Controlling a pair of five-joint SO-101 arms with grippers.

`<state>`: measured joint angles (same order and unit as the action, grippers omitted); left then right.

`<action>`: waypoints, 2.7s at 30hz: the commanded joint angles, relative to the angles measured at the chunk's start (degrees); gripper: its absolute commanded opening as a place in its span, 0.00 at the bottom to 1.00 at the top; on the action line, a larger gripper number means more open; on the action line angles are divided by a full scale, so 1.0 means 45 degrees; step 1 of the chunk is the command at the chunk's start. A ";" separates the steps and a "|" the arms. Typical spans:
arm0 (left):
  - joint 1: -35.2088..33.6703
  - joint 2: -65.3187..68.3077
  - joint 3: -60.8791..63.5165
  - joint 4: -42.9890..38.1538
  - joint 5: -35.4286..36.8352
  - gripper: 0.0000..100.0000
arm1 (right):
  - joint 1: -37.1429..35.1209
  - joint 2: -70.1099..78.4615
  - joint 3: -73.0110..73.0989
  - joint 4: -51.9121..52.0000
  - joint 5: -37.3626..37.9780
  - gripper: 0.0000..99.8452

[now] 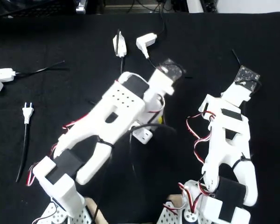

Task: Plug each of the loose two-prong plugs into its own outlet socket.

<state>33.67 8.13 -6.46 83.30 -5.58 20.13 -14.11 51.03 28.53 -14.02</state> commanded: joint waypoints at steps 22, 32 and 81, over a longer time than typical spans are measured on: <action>-1.2708 -0.6369 -0.0615 0.3849 0.0156 0.21 | -0.5490 -0.1631 0.0010 0.1621 0.9534 0.19; -1.3841 -1.0882 1.2825 -0.3184 0.2403 0.21 | -0.6838 -0.6593 -0.0088 0.5939 1.3070 0.29; -1.2845 -1.5863 1.8452 -0.5978 0.1582 0.21 | -1.1546 0.5519 -1.1341 1.5023 0.5392 0.20</action>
<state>-24.88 -62.37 76.88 57.27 2.07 -32.44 10.95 -0.92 97.63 9.80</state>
